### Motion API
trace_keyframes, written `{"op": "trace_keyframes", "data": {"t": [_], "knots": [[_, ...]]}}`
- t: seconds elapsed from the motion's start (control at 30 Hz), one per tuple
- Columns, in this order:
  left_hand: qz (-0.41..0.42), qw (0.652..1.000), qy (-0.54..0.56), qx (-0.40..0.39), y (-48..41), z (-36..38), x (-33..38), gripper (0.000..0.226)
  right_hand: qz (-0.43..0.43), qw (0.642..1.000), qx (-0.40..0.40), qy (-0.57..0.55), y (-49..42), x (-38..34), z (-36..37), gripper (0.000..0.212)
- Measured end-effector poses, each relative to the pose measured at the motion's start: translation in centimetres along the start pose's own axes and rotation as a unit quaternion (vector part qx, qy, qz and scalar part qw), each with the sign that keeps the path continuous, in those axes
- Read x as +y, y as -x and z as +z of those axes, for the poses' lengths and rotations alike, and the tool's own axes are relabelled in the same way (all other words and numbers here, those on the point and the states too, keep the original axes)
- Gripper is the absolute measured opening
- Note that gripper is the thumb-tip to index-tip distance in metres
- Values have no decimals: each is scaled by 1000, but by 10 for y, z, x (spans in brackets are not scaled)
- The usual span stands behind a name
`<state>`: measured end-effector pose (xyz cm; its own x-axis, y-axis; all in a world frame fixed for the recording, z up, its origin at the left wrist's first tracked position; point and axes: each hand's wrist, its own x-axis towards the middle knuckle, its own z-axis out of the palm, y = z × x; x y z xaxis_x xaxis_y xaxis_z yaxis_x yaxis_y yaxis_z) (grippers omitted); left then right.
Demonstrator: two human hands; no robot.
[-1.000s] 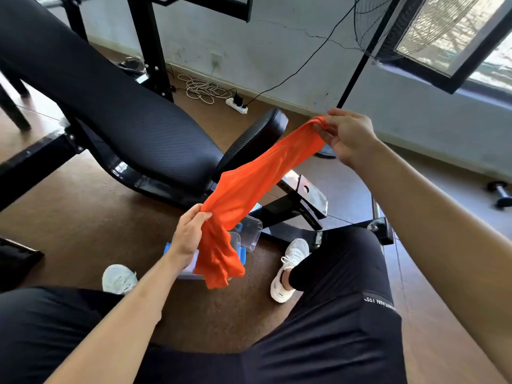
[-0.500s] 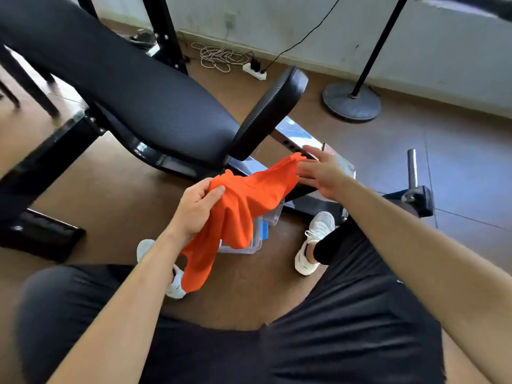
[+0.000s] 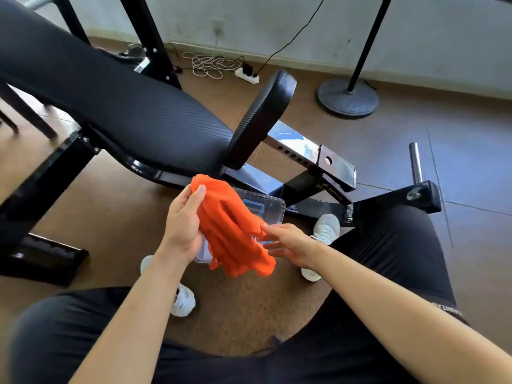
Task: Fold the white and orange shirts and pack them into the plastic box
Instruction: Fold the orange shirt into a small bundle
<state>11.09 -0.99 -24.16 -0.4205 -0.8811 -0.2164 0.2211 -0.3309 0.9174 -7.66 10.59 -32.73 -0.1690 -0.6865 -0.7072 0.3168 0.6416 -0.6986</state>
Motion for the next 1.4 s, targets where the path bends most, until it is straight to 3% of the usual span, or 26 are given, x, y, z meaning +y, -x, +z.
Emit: {"op": "trace_keyframes", "data": {"t": [0.13, 0.3, 0.43, 0.53, 0.63, 0.8, 0.97, 1.13, 1.2, 1.33, 1.4], "knots": [[-18, 999, 0, 27, -1, -11, -2, 32, -64, 997, -6, -44, -9, -10, 7, 36], [-27, 991, -25, 128, -9, -32, -12, 20, -156, 976, 116, -99, -15, -35, 5, 13], [-66, 977, -88, 183, -15, -51, -28, 18, -216, 957, 180, -64, -10, -60, -11, 18], [-65, 974, -131, 170, -15, -53, -34, 21, -262, 950, 159, -54, -1, -74, -17, 8], [-49, 973, -148, 171, -16, -51, -32, 9, -283, 950, 111, -73, 3, -79, -24, 12], [-100, 954, -180, 219, -19, -50, -43, 3, -227, 953, 198, 32, -7, -61, -26, 6], [-62, 945, -209, 245, -20, -54, -39, 32, -255, 941, 219, 44, -8, -59, -30, 10], [-28, 950, -238, 199, -17, -63, -34, 26, -278, 937, 131, 166, -2, -62, -30, 29], [-17, 951, -267, 157, -19, -69, -30, 15, -291, 910, 103, 275, 3, -67, -29, 38], [-34, 947, -315, 47, -18, -76, -24, 31, -295, 799, 88, 517, -1, -73, -18, 47], [-13, 912, -409, 23, -15, -76, -23, 44, -287, 753, 85, 586, -3, -77, -11, 44]]}}
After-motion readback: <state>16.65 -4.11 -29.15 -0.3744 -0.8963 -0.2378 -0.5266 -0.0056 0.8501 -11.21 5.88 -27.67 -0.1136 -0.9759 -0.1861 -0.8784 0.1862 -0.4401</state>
